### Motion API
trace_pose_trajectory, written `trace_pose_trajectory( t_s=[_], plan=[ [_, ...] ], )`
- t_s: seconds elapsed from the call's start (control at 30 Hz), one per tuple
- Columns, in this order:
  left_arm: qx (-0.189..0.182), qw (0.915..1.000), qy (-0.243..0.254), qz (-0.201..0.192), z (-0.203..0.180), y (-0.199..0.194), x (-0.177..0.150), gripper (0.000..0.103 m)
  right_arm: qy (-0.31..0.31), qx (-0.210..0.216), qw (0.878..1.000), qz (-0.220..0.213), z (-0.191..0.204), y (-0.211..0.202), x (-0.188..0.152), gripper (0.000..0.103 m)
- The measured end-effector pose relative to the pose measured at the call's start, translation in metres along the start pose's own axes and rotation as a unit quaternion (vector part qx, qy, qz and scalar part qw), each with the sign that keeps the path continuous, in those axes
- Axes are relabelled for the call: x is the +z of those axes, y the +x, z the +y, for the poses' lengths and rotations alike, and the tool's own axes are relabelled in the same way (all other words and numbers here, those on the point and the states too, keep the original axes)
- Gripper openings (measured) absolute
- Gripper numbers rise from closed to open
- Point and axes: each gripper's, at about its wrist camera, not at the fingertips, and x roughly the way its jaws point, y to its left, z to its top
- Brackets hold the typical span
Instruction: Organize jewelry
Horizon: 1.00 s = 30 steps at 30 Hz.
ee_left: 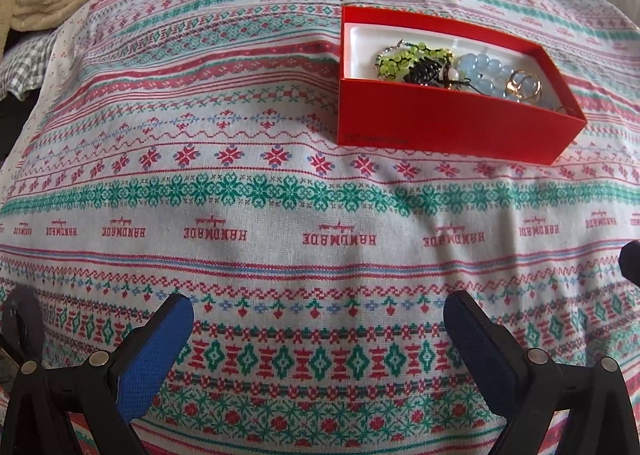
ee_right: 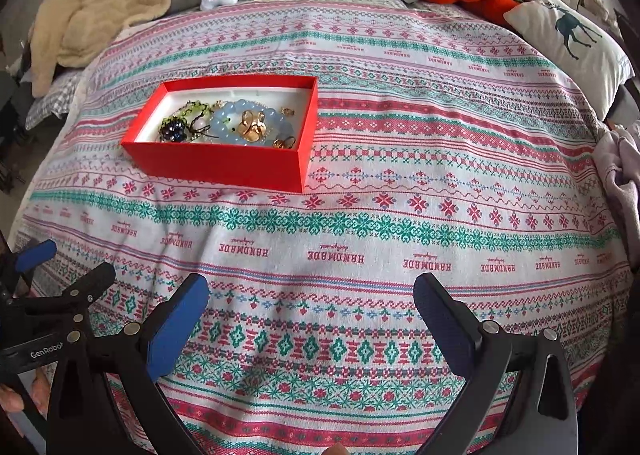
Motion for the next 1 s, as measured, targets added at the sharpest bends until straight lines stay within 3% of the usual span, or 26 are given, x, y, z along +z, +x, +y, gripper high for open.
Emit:
trace_pose_trajectory(
  t_s=[0.23,1.0],
  plan=[
    [0.006,1.0,0.001,-0.008,-0.005,0.001,0.003,0.103,-0.016,-0.03,0.999,-0.009,0.01,0.005,0.0,0.103],
    [0.006,0.9999,0.0,-0.011,-0.006,-0.001,0.005,0.103,-0.003,-0.022,1.0,0.009,0.01,0.015,0.002,0.103]
  ],
)
